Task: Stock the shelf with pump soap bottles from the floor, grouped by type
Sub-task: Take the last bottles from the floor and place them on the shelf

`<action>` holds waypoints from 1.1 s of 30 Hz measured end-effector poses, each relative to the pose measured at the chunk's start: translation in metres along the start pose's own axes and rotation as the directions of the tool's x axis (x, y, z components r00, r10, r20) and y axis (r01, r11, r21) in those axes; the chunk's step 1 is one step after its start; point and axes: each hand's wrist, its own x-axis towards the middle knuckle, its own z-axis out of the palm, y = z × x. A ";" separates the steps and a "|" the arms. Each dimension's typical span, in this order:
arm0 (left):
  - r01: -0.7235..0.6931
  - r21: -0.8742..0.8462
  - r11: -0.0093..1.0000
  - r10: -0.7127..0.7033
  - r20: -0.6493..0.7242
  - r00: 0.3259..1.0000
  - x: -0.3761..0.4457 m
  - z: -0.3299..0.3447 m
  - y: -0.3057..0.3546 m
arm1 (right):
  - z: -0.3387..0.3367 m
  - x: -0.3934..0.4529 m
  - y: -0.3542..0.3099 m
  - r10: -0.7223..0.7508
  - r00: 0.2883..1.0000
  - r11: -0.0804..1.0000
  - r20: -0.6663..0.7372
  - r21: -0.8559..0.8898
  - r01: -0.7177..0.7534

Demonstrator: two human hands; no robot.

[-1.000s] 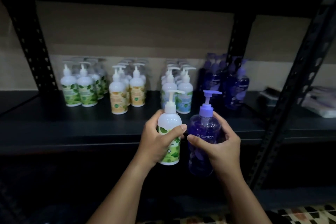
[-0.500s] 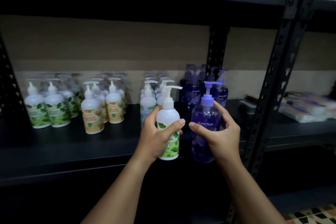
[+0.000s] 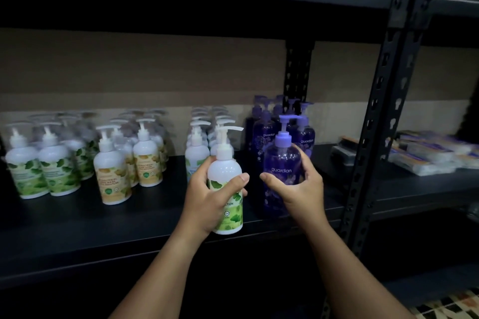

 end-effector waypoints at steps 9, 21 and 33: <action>0.001 0.020 1.000 -0.001 -0.008 1.000 0.001 0.000 0.001 | 0.008 0.023 0.029 0.211 0.977 0.956 -0.021 -0.205 -0.211; -0.025 0.032 0.999 0.025 -0.001 1.000 0.002 -0.002 -0.005 | 0.027 0.052 0.048 0.204 0.970 0.847 -0.132 -0.473 -0.243; -0.023 0.026 0.999 0.023 -0.009 1.000 0.009 -0.004 -0.006 | 0.038 0.061 0.047 0.198 0.966 0.742 -0.164 -0.620 -0.257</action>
